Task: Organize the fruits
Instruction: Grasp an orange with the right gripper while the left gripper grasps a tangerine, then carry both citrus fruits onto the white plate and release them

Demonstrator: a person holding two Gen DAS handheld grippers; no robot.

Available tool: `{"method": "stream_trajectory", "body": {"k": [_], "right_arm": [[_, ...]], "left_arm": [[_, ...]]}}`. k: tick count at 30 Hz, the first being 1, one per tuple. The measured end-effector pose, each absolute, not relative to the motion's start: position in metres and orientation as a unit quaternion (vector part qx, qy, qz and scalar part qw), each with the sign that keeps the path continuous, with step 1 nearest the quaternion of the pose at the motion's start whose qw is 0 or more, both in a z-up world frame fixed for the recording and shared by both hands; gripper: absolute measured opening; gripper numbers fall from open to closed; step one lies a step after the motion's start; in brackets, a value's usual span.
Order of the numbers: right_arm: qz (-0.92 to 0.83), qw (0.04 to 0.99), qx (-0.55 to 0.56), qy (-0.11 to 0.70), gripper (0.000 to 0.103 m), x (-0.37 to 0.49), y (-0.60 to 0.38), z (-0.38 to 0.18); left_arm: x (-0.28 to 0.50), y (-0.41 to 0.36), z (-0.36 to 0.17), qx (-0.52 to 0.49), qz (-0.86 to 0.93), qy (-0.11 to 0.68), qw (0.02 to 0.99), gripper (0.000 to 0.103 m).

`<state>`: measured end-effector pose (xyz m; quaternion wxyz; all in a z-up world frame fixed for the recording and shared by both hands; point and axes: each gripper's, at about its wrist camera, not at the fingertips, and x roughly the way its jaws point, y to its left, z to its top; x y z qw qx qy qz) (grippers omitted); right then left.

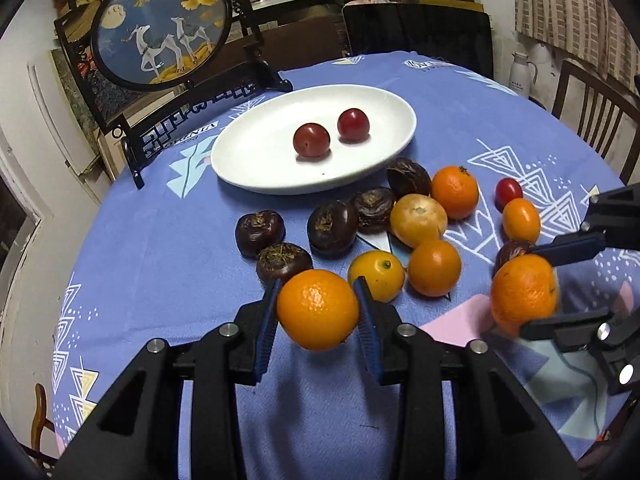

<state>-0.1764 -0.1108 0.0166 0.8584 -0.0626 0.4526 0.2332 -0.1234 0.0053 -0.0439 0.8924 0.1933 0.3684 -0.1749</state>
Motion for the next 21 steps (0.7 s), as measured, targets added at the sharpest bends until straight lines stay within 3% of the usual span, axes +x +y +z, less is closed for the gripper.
{"method": "stream_trajectory", "body": {"k": [7, 21], "right_arm": [[0.244, 0.851, -0.067, 0.46, 0.045, -0.167, -0.103, 0.012], [0.195, 0.899, -0.037, 0.39, 0.045, -0.087, -0.145, 0.067]], "left_arm": [[-0.114, 0.009, -0.043, 0.193, -0.168, 0.368, 0.894, 0.036], [-0.036, -0.004, -0.003, 0.179, -0.151, 0.338, 0.912, 0.036]]}}
